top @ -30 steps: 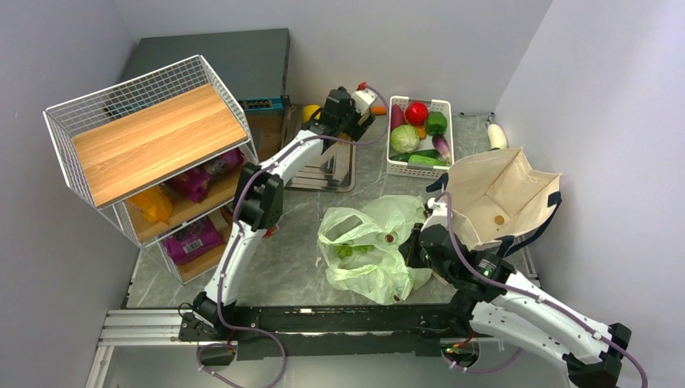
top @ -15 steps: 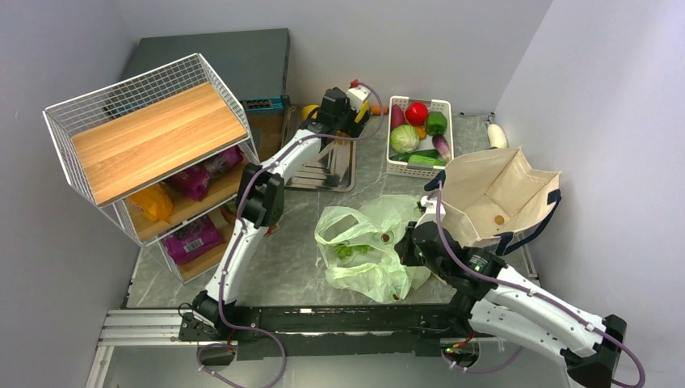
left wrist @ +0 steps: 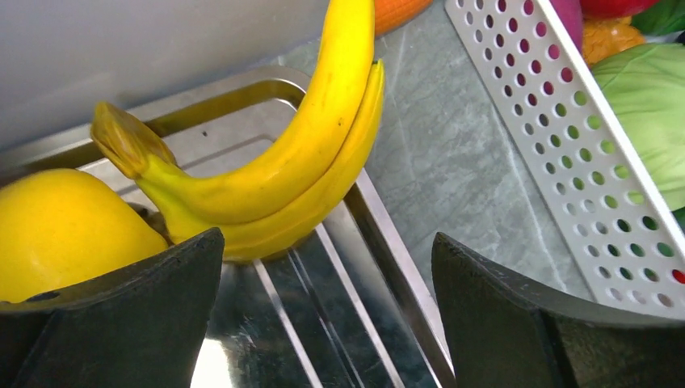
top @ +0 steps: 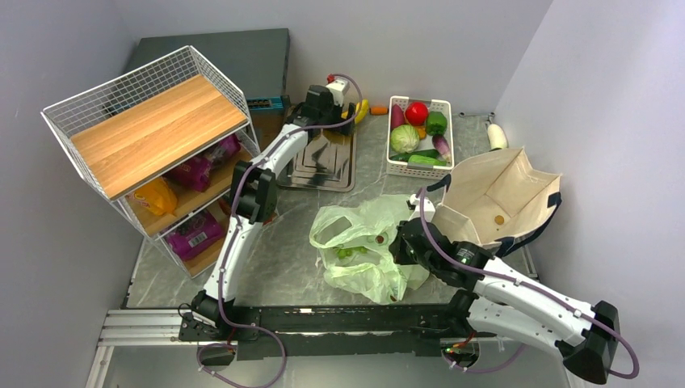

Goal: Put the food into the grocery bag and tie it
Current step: Pick up the fake fruit from the tray.

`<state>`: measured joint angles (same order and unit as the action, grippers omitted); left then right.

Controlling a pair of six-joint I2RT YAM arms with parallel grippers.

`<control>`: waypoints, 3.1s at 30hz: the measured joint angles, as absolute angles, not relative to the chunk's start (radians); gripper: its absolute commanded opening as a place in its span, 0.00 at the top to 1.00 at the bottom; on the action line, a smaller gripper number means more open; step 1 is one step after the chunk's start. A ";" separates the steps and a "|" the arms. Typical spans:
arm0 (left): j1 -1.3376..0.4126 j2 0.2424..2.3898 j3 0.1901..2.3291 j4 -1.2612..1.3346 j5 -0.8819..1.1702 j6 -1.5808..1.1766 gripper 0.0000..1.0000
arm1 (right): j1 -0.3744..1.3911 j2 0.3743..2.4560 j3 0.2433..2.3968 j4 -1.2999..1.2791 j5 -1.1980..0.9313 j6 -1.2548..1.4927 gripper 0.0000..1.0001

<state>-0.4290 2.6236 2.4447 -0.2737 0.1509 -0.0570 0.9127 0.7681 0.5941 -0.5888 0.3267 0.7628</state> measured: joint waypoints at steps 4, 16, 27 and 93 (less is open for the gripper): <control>-0.419 2.625 2.434 -0.281 0.198 -0.121 0.01 | 0.913 0.782 0.610 -0.588 0.319 0.763 1.00; -0.420 2.630 2.417 -0.275 0.356 -0.237 0.13 | 0.913 0.760 0.624 -0.586 0.308 0.768 1.00; -0.455 2.501 2.131 -0.162 0.306 -0.173 0.01 | 0.913 0.751 0.629 -0.589 0.309 0.767 1.00; -0.842 0.402 0.815 -0.813 -0.253 -0.371 0.01 | 0.286 2.156 1.911 -0.348 -0.070 0.704 0.03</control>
<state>-0.8421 0.4015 0.8154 -0.8135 -0.2527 -0.3710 0.2863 2.1563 1.9110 -0.3481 -0.0700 0.7036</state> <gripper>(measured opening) 0.994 0.969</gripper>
